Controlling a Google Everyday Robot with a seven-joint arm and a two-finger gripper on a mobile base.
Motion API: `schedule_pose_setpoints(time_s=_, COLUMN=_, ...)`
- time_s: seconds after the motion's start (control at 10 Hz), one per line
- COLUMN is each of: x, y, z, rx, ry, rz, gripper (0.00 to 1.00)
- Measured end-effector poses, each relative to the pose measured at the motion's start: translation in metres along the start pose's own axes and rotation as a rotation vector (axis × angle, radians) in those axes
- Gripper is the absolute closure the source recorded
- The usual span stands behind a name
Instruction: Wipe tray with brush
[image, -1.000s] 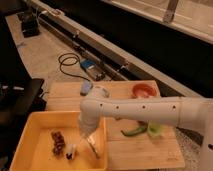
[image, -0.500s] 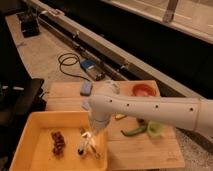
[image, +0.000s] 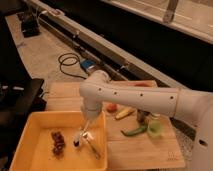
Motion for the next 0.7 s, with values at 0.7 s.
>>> schedule_pose_setpoints(time_s=0.7, x=-0.055, y=0.043, z=0.024, rx=0.012, ry=-0.057, rz=0.057, gripper=1.0)
